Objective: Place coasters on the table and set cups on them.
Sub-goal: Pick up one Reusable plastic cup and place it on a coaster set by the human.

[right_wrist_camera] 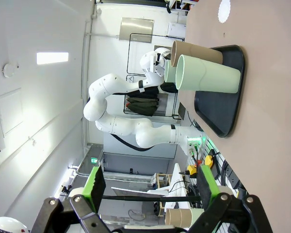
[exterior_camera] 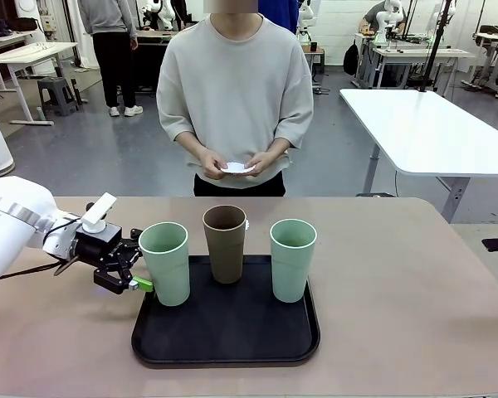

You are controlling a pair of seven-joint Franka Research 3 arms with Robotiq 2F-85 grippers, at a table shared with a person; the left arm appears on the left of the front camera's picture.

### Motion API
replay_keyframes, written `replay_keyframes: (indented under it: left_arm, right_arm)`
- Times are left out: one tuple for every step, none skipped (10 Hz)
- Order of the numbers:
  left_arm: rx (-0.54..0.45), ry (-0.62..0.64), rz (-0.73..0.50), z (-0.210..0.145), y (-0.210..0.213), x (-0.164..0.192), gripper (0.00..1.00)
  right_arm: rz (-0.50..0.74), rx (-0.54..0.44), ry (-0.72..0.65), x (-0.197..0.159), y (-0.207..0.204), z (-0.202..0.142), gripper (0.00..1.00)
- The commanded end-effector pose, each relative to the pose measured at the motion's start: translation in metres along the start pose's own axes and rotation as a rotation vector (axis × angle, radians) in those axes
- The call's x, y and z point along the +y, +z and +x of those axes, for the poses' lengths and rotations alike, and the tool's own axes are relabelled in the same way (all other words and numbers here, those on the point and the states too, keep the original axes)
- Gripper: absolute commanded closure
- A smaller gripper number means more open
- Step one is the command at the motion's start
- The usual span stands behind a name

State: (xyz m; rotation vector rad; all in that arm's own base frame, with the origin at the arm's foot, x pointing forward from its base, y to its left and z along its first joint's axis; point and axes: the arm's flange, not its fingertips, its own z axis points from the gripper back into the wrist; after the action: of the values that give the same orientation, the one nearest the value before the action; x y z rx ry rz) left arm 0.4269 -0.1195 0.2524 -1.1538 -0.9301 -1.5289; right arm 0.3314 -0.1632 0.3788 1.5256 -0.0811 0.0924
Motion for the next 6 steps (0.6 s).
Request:
replay_keyframes:
  left_arm:
    - [-0.02, -0.052, -0.012, -0.0054, -0.0073, 0.0016, 0.0]
    - [-0.018, -0.052, -0.009, -0.0065, -0.009, 0.0026, 0.0]
    - [-0.019, -0.051, -0.007, -0.0075, -0.0104, 0.0043, 0.0]
    - [-0.021, -0.048, -0.004, -0.0079, -0.0114, 0.0055, 0.0]
    - [-0.024, -0.047, 0.0, -0.0082, -0.0135, 0.0077, 0.0]
    - [-0.029, -0.045, 0.003, -0.008, -0.0158, 0.0093, 0.0]
  right_arm:
    - [0.013, -0.001, 0.002, 0.0004, 0.0012, 0.001, 0.0]
    - [0.013, -0.001, 0.002, 0.0004, 0.0012, 0.001, 0.0]
    - [0.013, -0.001, 0.002, 0.0004, 0.0012, 0.001, 0.0]
    - [0.013, -0.001, 0.002, 0.0004, 0.0012, 0.001, 0.0]
    - [0.013, -0.001, 0.002, 0.0004, 0.0012, 0.001, 0.0]
    - [0.013, -0.001, 0.002, 0.0004, 0.0012, 0.001, 0.0]
